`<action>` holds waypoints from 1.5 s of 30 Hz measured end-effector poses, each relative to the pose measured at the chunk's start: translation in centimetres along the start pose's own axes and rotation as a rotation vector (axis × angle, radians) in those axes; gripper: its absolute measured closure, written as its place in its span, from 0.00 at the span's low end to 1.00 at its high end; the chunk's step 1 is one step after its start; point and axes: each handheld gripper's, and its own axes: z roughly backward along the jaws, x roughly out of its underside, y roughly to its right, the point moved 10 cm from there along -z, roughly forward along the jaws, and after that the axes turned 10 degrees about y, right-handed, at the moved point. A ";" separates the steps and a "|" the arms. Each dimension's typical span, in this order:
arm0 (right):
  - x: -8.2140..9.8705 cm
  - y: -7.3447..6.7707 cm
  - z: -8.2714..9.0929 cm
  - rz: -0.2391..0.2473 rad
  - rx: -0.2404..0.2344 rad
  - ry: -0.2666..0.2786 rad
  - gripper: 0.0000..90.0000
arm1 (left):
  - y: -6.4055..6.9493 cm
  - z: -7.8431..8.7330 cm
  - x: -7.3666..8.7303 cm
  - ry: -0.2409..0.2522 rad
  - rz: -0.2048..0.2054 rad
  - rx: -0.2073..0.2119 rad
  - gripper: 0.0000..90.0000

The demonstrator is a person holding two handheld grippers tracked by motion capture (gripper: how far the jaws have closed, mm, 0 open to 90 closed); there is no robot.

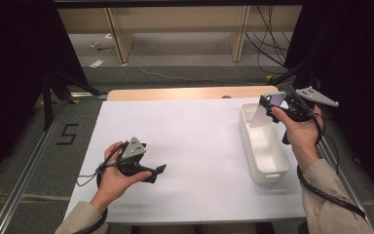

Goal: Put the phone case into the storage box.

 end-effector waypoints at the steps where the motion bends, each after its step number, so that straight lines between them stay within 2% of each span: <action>1: 0.0 0.1 0.0 0.001 0.002 -0.001 0.21 | 0.0 0.0 0.0 0.000 0.000 0.000 0.00; 25: 0.2 0.6 -0.1 0.007 0.023 -0.016 0.21 | -0.1 0.0 0.0 0.002 0.000 -0.001 0.00; 45: 1.4 0.7 -0.8 0.015 0.033 -0.064 0.21 | -0.1 0.0 0.0 0.002 0.000 -0.001 0.00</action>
